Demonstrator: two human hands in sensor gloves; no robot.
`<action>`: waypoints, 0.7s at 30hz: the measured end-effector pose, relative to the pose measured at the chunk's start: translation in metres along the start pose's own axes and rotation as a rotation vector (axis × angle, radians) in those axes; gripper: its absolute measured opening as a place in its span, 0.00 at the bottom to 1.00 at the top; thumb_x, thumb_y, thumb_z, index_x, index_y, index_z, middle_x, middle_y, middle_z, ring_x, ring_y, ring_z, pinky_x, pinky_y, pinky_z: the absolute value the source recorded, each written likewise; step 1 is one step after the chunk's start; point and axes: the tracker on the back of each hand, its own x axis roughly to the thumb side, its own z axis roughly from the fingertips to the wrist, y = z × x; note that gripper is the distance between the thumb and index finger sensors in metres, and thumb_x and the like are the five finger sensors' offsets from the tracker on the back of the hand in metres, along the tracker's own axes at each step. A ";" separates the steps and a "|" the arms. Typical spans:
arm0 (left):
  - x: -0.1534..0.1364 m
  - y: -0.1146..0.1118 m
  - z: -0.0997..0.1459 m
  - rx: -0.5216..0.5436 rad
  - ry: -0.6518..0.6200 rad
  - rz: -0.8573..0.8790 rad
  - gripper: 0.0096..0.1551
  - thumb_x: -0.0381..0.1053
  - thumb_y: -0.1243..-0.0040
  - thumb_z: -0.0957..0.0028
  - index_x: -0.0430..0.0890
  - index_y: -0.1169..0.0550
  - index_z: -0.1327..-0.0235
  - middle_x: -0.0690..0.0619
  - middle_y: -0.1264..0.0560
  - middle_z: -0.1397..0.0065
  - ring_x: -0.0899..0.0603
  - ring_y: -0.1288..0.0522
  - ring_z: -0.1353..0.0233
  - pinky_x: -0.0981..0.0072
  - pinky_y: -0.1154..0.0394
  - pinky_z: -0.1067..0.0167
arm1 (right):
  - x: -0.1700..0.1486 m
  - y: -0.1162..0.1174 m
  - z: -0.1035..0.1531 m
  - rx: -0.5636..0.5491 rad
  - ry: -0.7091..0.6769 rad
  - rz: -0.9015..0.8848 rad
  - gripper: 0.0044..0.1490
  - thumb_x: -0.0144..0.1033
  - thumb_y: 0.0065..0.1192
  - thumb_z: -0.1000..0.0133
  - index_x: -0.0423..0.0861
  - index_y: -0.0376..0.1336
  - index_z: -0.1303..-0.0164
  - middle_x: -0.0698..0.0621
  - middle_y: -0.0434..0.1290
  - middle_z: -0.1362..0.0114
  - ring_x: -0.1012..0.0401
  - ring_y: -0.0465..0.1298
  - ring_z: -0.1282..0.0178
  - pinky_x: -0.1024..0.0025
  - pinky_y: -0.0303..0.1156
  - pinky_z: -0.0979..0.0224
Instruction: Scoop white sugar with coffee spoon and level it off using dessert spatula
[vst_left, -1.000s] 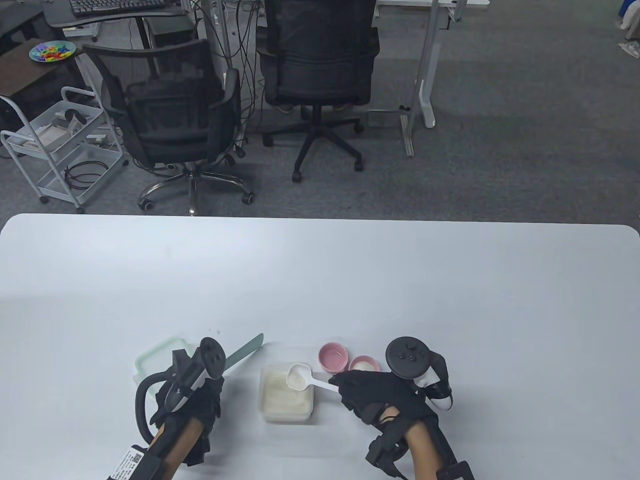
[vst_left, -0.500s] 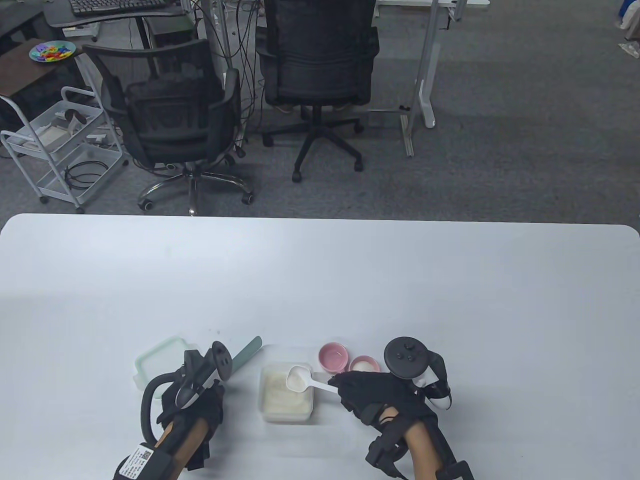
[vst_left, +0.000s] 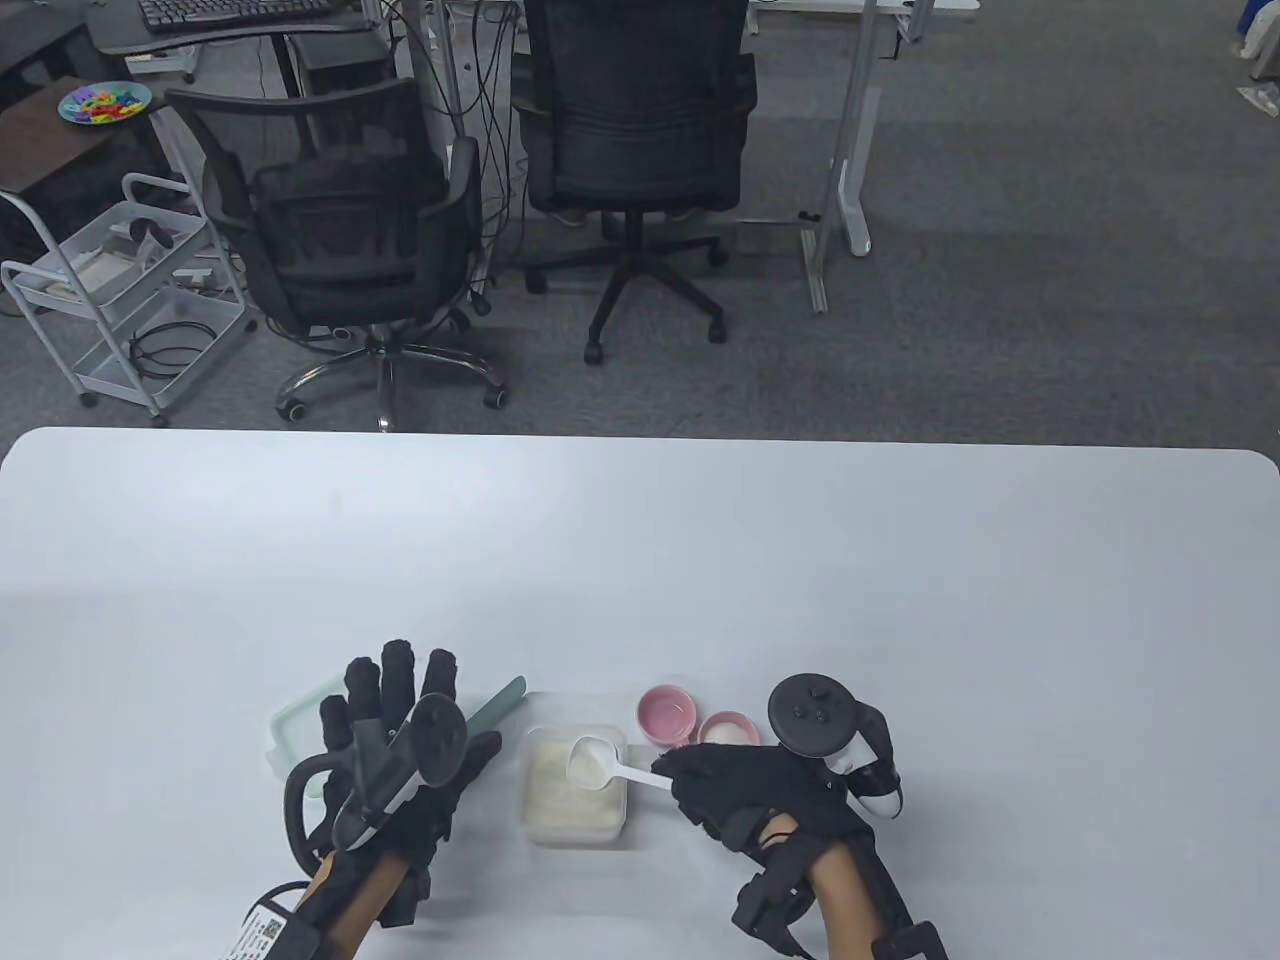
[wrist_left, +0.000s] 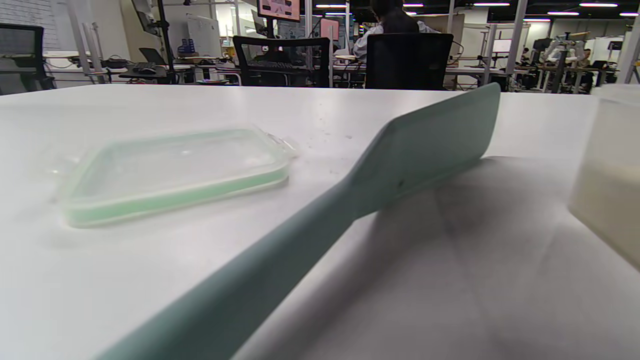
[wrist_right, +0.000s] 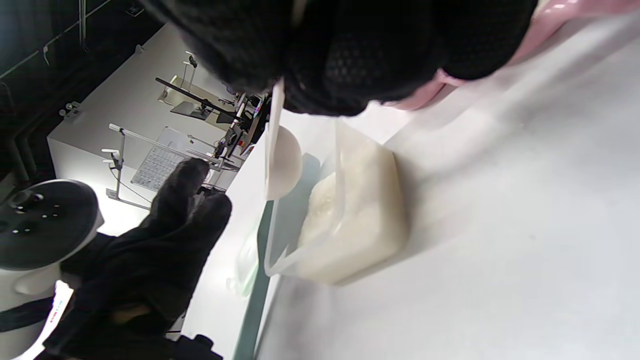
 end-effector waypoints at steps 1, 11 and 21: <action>0.001 -0.001 0.000 -0.005 -0.003 -0.005 0.56 0.81 0.54 0.58 0.67 0.59 0.19 0.52 0.65 0.10 0.31 0.60 0.10 0.29 0.55 0.20 | 0.000 0.000 0.000 -0.003 -0.003 0.002 0.33 0.35 0.67 0.43 0.36 0.66 0.29 0.44 0.79 0.46 0.53 0.77 0.56 0.43 0.67 0.31; 0.004 -0.003 0.000 -0.041 -0.039 -0.003 0.55 0.81 0.55 0.57 0.69 0.59 0.19 0.52 0.67 0.11 0.30 0.64 0.11 0.28 0.58 0.21 | -0.013 -0.028 0.012 -0.272 0.027 -0.123 0.33 0.34 0.66 0.42 0.37 0.65 0.27 0.44 0.77 0.44 0.53 0.76 0.54 0.43 0.66 0.30; 0.008 -0.007 0.001 -0.092 -0.055 -0.035 0.54 0.80 0.55 0.55 0.68 0.59 0.18 0.52 0.67 0.11 0.31 0.64 0.11 0.28 0.59 0.20 | -0.031 -0.034 0.011 -0.393 0.258 0.070 0.31 0.33 0.68 0.42 0.44 0.66 0.27 0.44 0.76 0.42 0.52 0.75 0.52 0.42 0.65 0.28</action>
